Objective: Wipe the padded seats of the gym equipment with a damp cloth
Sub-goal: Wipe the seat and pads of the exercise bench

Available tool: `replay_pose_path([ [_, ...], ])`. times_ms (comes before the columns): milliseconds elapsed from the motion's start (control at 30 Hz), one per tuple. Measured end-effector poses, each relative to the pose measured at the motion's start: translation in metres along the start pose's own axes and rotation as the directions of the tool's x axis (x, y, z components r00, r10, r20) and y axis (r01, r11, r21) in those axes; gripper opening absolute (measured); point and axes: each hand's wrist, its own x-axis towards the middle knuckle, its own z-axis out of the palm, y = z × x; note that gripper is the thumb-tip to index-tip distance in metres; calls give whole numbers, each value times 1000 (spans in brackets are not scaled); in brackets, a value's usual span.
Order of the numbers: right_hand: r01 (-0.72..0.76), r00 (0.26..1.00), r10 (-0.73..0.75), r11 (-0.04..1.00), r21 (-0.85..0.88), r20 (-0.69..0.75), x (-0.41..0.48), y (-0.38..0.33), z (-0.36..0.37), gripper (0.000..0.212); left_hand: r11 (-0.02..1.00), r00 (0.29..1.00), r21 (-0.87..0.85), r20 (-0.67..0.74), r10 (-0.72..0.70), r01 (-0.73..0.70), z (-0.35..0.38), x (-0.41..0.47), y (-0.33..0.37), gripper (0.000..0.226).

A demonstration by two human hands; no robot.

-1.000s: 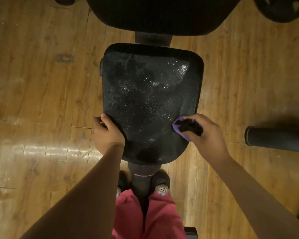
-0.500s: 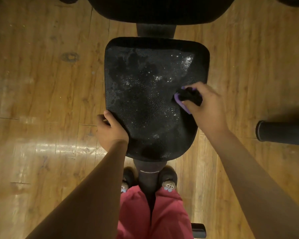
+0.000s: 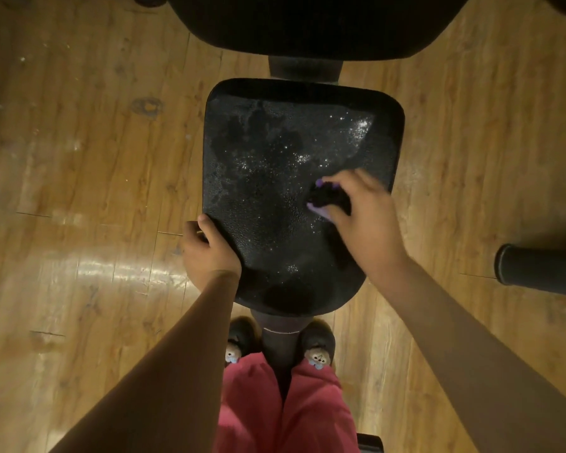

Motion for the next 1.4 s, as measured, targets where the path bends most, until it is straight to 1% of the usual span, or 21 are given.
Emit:
replay_pose_path([
  [67,99,986,-99,995,2,132,-24,-13,14,35,1000,1000,-4,-3,-1,1,0,0,0,33],
  [133,203,948,-197,979,2,249,-47,-15,15,39,1000,1000,-5,-8,11,-11,0,0,1,34],
  [200,239,933,-225,971,-13,281,-47,-4,4,36,1000,1000,-10,-14,24,-25,0,0,0,34],
  [233,216,945,-201,976,-31,257,-40,2,-2,33,1000,1000,-14,-14,27,-27,1,1,-1,35],
  [300,122,983,-108,989,-87,152,-18,12,-9,30,999,999,-18,-20,29,-29,3,2,-2,36],
  [400,1,1000,0,994,-105,2,4,10,-4,25,999,999,-25,-21,30,-30,3,3,-4,34],
  [433,-8,1000,7,996,-91,-12,3,4,0,25,999,999,-29,-18,30,-30,3,3,-4,33],
  [500,26,998,-22,997,-71,56,-12,-7,9,29,999,999,-31,-21,36,-36,3,4,-5,34],
  [567,112,982,-98,990,-84,159,-35,-13,14,35,999,999,-29,-21,42,-43,3,5,-6,35],
  [633,190,964,-162,975,-119,212,-41,-8,10,40,998,998,-30,-16,53,-53,3,5,-6,34],
  [700,149,980,-128,979,-139,150,-25,1,1,38,998,998,-35,-12,58,-59,3,5,-6,35],
  [800,20,999,-23,987,-160,-22,9,13,-9,29,998,999,-28,-11,50,-50,2,5,-6,36],
  [867,17,999,-24,980,-200,-32,12,11,-7,28,999,999,-27,-6,44,-45,2,4,-5,36],
  [967,72,994,-58,985,-157,90,-10,-1,0,35,999,999,-22,-8,41,-41,1,5,-5,37],
  [1067,200,958,-168,972,-123,230,-38,-10,4,41,999,1000,-12,3,29,-29,0,4,-4,37],
  [1133,231,943,-189,964,-131,275,-34,-6,-1,42,1000,1000,-8,21,16,-16,-1,3,-4,34],
  [1167,215,950,-172,965,-148,261,-25,-1,-5,41,1000,1000,-7,27,10,-9,-1,3,-3,32],
  [1200,184,966,-147,969,-166,211,-12,6,-10,38,1000,999,-11,31,10,-9,0,3,-4,32],
  [1267,87,996,-80,979,-184,47,18,17,-21,32,999,999,-22,30,28,-27,0,3,-4,35],
  [1333,-1,996,-15,983,-182,-89,42,20,-29,31,999,999,-26,28,40,-39,0,3,-4,39],
  [1400,-77,988,48,976,-203,-144,51,17,-28,32,999,999,-29,26,38,-37,1,3,-5,36],
])
